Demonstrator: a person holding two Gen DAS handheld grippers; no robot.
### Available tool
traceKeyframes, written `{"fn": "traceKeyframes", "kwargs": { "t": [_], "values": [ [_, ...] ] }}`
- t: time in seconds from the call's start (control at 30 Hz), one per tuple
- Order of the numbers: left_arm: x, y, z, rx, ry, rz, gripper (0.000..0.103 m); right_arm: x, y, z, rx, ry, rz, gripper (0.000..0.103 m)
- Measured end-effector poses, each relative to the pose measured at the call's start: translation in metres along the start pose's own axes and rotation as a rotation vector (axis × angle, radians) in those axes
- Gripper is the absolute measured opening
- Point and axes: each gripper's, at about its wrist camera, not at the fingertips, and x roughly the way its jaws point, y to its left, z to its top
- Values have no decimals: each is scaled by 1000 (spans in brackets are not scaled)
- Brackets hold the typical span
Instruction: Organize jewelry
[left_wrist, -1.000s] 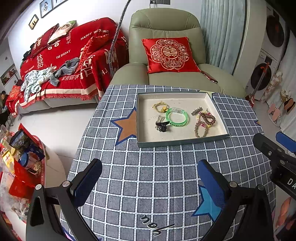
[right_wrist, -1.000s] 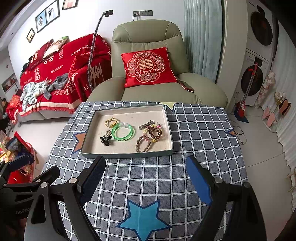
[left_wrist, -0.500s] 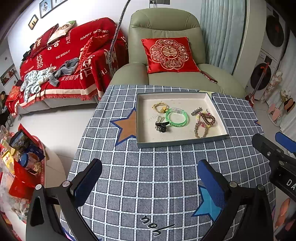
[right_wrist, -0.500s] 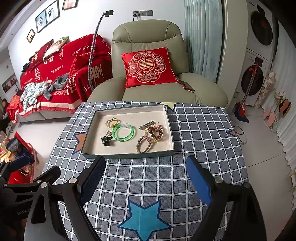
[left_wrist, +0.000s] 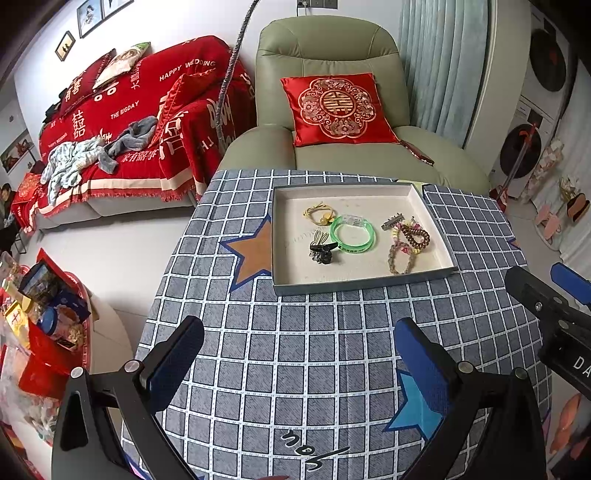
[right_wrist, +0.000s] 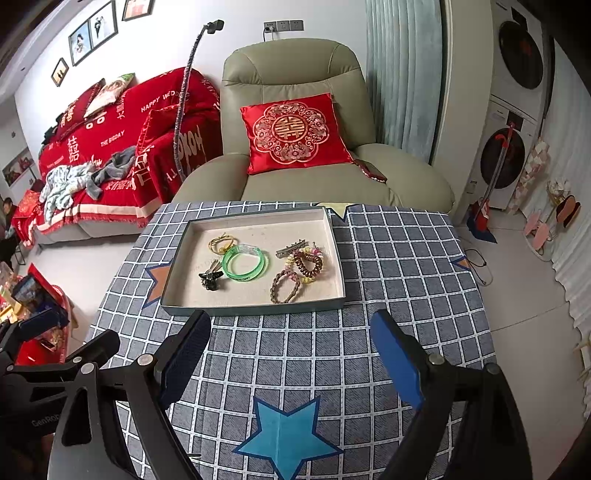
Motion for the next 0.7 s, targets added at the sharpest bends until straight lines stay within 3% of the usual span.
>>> {"fn": "traceKeyframes", "kwargs": {
  "t": [0.7],
  "values": [
    [4, 5, -2, -8, 15, -16, 103, -2, 0, 2, 2, 3, -3, 90]
  ]
}}
